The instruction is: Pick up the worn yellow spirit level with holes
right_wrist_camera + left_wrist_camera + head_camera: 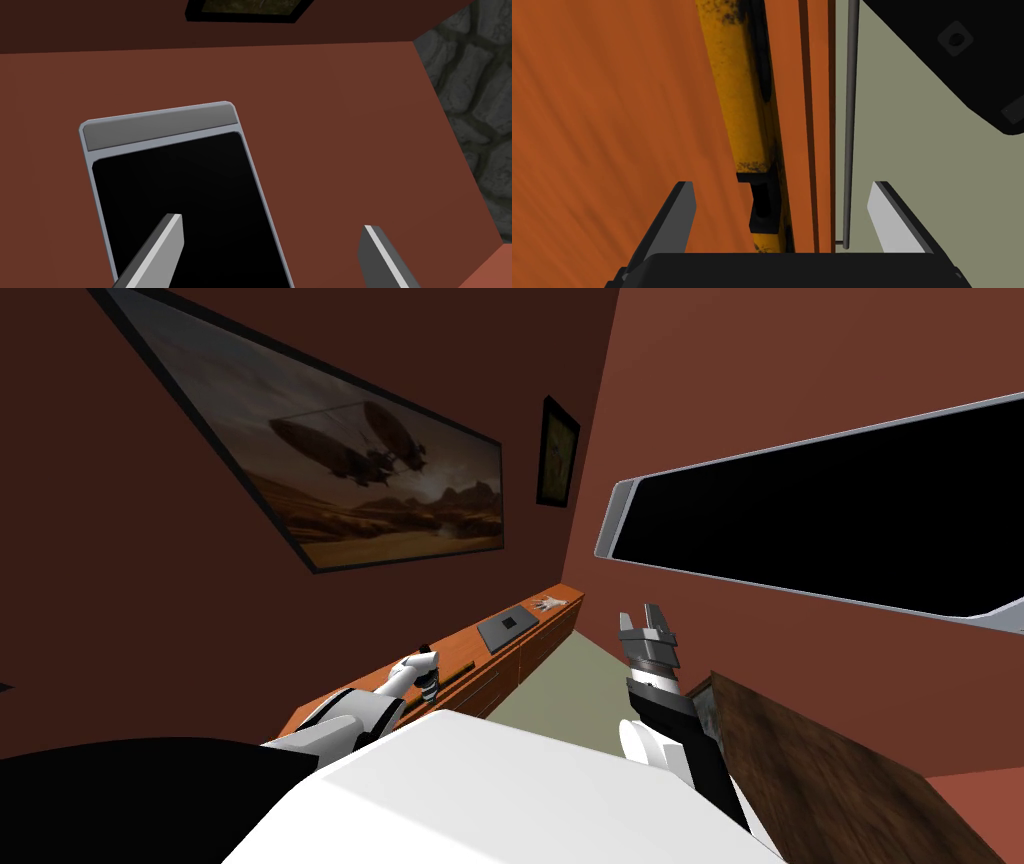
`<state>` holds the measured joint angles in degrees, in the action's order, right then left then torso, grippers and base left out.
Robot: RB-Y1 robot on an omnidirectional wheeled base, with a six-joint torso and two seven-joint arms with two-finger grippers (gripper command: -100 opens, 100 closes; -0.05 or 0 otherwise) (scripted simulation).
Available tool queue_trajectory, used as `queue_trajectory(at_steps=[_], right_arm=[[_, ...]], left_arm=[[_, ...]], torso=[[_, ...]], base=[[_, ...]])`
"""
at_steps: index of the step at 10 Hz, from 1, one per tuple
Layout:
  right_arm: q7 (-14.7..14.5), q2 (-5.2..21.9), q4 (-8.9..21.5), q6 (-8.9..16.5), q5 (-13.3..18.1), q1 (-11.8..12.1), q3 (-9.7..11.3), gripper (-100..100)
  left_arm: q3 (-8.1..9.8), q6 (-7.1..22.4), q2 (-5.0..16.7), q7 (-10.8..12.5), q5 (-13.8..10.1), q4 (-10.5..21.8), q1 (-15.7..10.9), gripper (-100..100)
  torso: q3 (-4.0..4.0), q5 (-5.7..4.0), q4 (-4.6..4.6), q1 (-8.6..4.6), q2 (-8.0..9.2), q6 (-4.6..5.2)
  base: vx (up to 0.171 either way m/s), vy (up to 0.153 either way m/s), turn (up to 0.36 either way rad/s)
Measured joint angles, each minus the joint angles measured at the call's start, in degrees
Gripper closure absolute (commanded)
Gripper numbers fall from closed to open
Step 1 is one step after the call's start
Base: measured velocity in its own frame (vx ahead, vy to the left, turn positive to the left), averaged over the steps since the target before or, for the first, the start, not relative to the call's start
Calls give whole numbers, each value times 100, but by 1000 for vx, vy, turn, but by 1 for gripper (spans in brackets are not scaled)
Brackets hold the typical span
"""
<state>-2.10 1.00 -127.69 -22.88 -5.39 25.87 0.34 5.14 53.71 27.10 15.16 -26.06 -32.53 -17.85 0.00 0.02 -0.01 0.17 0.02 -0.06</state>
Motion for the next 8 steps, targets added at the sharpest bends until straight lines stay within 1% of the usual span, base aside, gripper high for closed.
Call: queue_trajectory(at_steps=[1, 2, 3, 4, 6, 7, 8], right_arm=[[0, 0, 0, 0, 0, 0, 0, 0], [0, 0, 0, 0, 0, 0, 0, 0], [0, 0, 0, 0, 0, 0, 0, 0], [0, 0, 0, 0, 0, 0, 0, 0], [0, 0, 0, 0, 0, 0, 0, 0], [0, 0, 0, 0, 0, 0, 0, 0], [0, 0, 0, 0, 0, 0, 0, 0]], left_arm=[[3, 62, 23, 21, -35, 202, -98, -100], [10, 176, 58, 71, -78, 342, -137, -100], [23, 269, 108, 91, -134, 584, -240, -100], [24, 433, 151, 163, -159, 592, -251, -100], [38, 530, 208, 186, -215, 841, -352, -100], [39, 544, 214, 187, -220, 854, -355, 0], [39, 543, 214, 187, -219, 853, -355, -100]], torso=[[0, 0, 0, 1, 0, 0], [-3, 1, -1, 7, -6, -1], [-4, 1, -1, 7, -7, 0], [-2, 1, -1, 5, -4, 0], [1, -1, 1, -3, 2, 0], [3, -1, 1, -10, 6, 1], [5, -3, 2, -15, 9, 1]], base=[[49, 66, 14], [48, 61, 14], [34, 57, 9], [19, 37, 1], [15, 27, 4], [0, 0, 0], [27, 15, 27]])
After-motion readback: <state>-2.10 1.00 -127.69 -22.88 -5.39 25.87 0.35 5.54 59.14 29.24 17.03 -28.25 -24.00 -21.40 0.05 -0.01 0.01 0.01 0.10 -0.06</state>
